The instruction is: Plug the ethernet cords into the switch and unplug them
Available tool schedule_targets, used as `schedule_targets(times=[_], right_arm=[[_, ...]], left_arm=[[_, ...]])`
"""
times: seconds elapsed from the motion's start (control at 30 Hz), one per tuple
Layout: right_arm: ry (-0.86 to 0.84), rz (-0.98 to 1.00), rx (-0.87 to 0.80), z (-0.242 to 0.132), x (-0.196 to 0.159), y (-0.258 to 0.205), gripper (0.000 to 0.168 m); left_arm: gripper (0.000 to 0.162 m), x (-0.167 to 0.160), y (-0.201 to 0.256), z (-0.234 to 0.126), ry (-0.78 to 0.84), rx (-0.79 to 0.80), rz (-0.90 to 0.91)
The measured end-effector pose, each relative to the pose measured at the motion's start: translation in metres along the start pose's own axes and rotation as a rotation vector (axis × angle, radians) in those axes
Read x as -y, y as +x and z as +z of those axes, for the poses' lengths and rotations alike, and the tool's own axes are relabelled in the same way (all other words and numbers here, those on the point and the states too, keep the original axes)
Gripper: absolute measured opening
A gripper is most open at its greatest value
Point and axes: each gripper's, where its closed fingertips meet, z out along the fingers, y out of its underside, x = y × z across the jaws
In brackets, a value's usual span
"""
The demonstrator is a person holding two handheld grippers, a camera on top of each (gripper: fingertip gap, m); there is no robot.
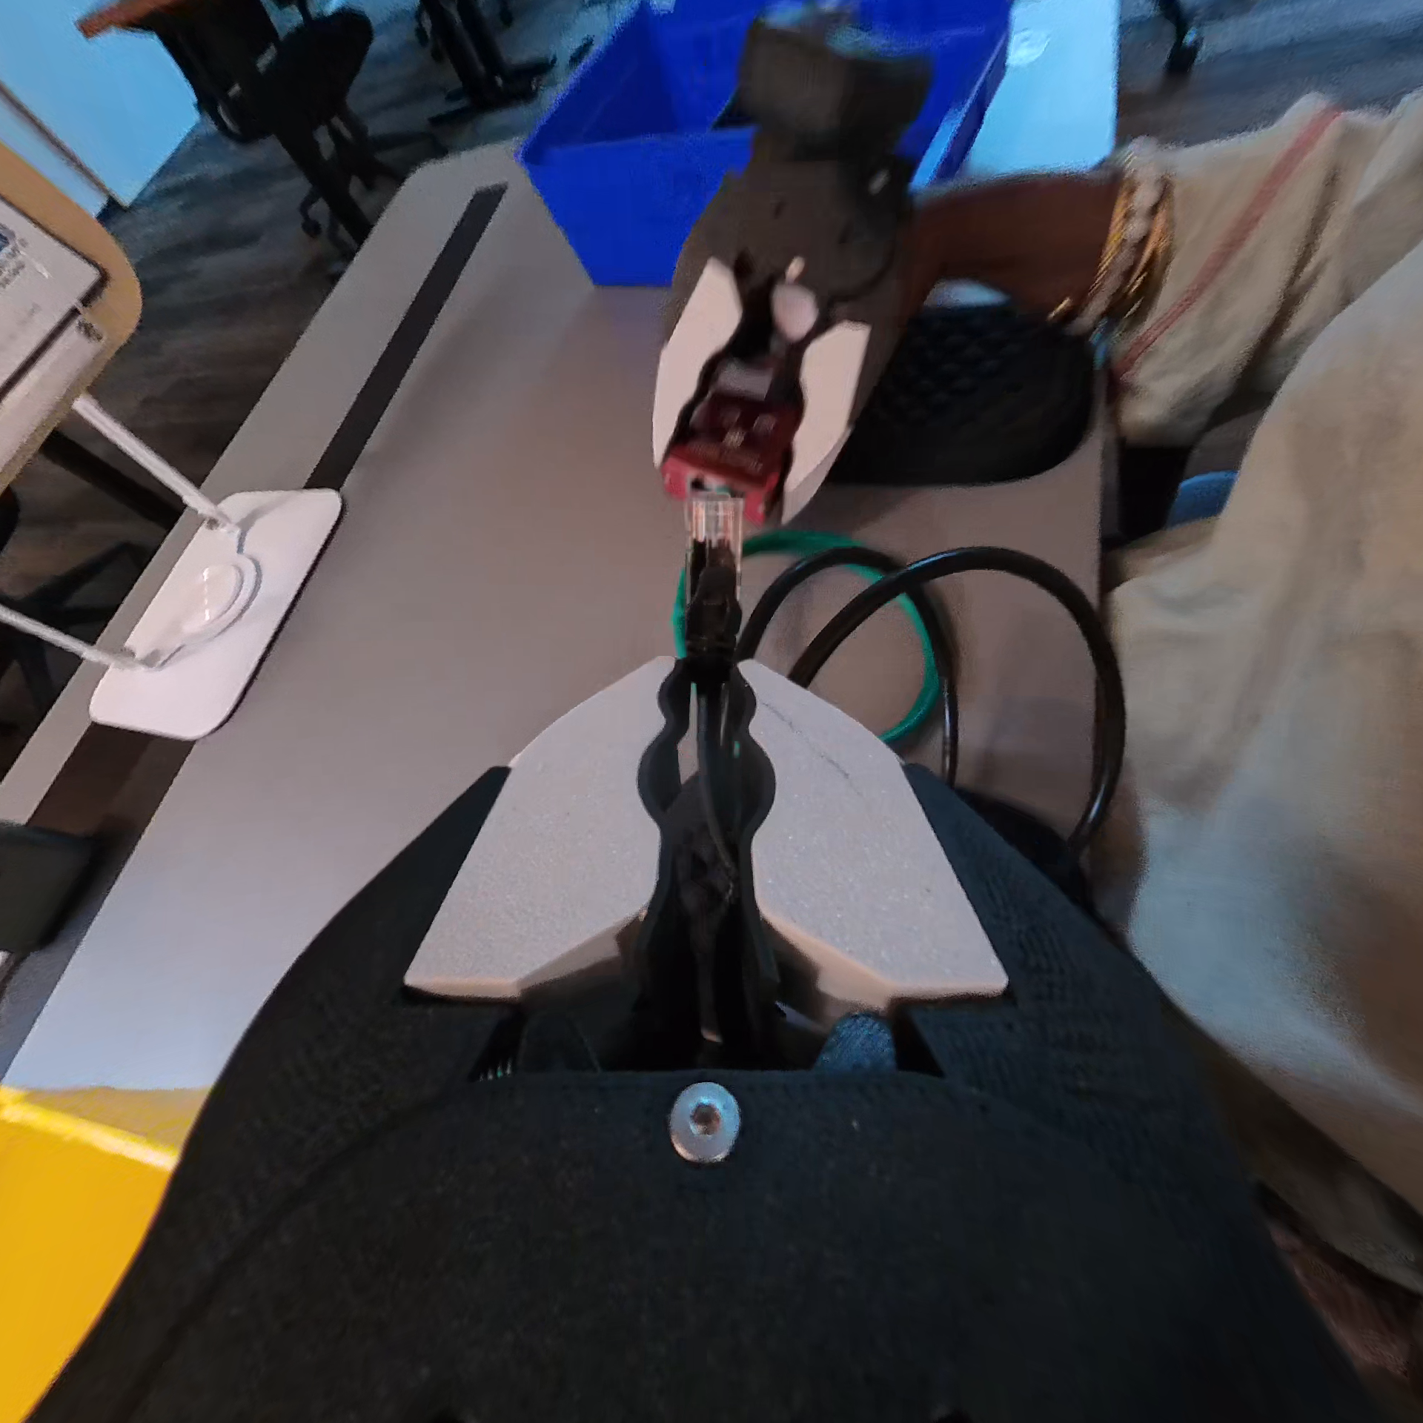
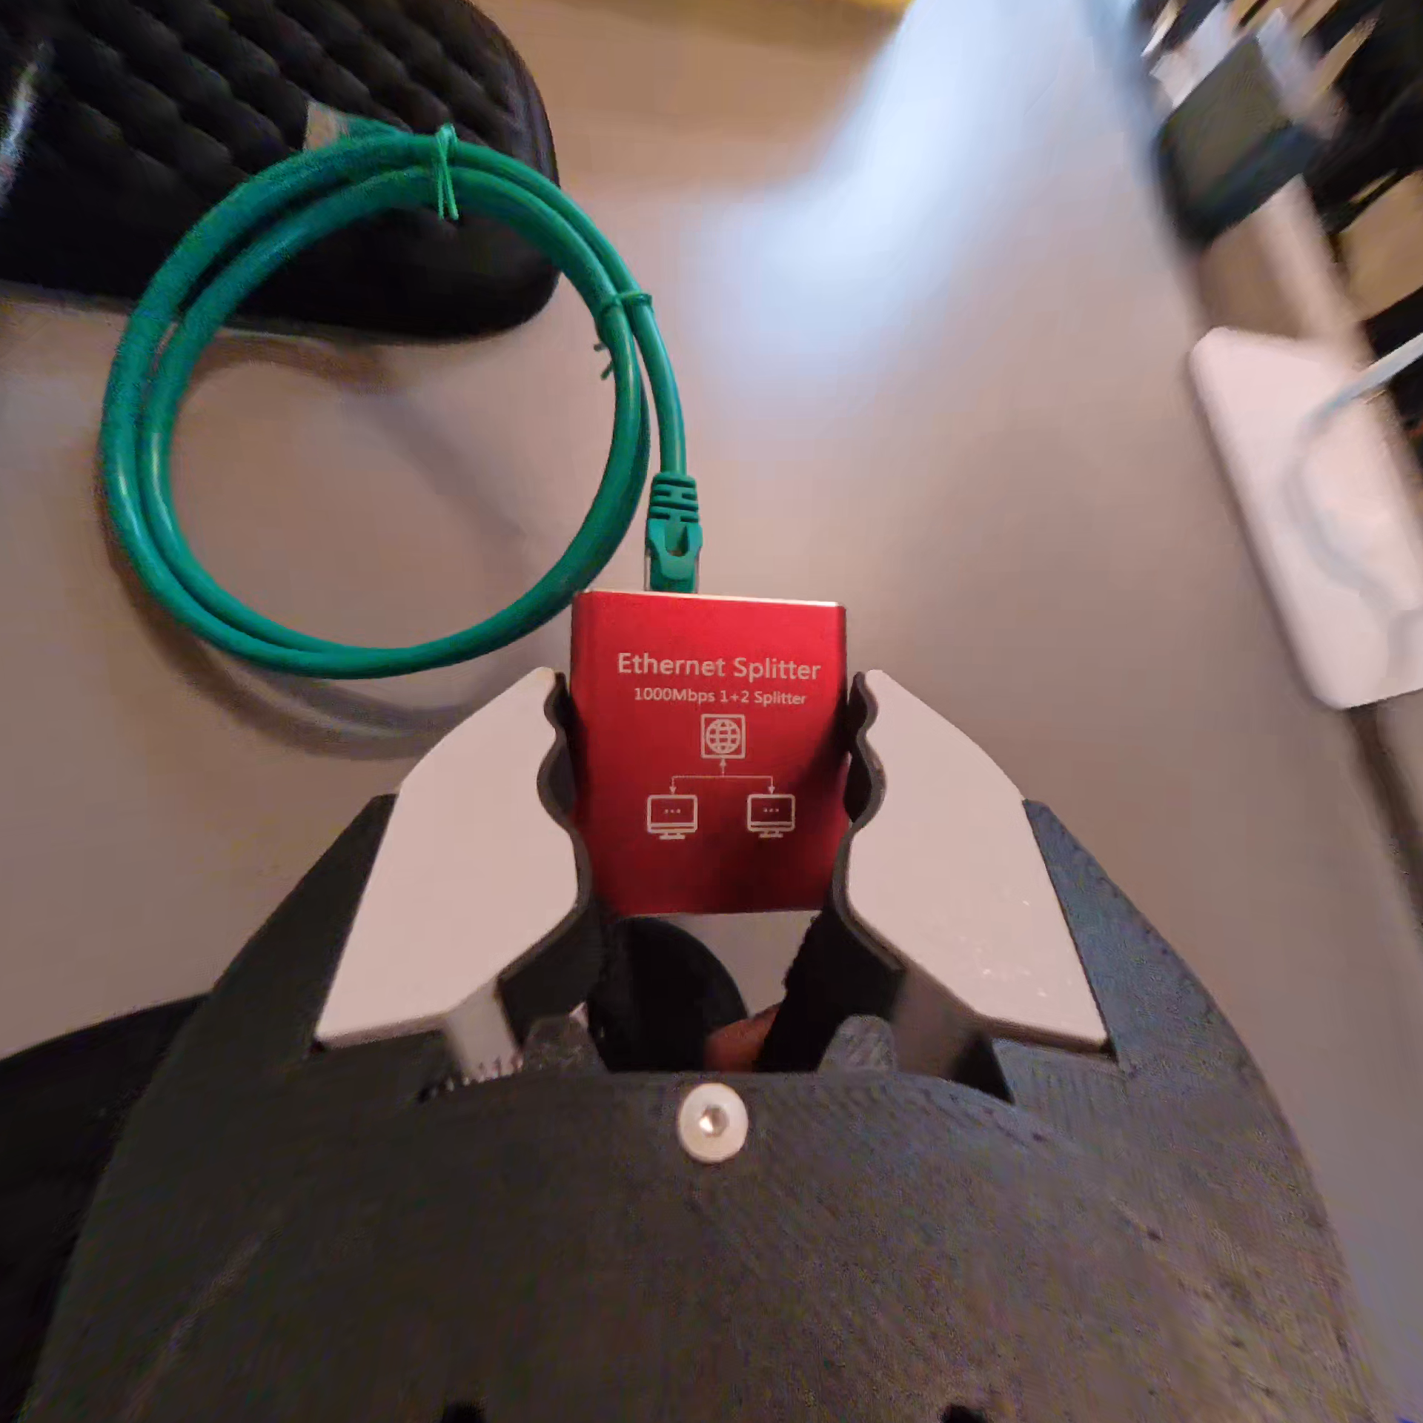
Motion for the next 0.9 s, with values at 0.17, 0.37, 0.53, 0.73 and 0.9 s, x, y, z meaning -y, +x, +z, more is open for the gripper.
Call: schedule_targets(times=[0.17, 0.37, 0.53, 0.73, 0.9], right_arm=[[-0.059, -0.294, -0.223, -0.045, 0.012, 0.014, 0.070], [0.042, -0.333, -0.190, -0.088, 0.038, 0.003, 0.070], [0.115, -0.297, -0.055, -0.068, 0.066, -0.026, 0.070], [0.174, -0.187, 0.037, -0.050, 0.083, -0.040, 0.070], [0.167, -0.121, 0.007, -0.044, 0.085, -0.037, 0.070]], left_arm=[[0.009, -0.012, -0.032, -0.031, -0.256, 0.140, 0.091], [0.009, -0.007, -0.037, -0.028, -0.323, 0.157, 0.223], [0.008, -0.001, -0.005, 0.045, -0.207, -0.011, 0.226], [0.008, 0.016, 0.003, 0.076, -0.113, -0.043, 0.200], [0.008, 0.011, -0.002, 0.084, -0.220, 0.025, 0.207]])
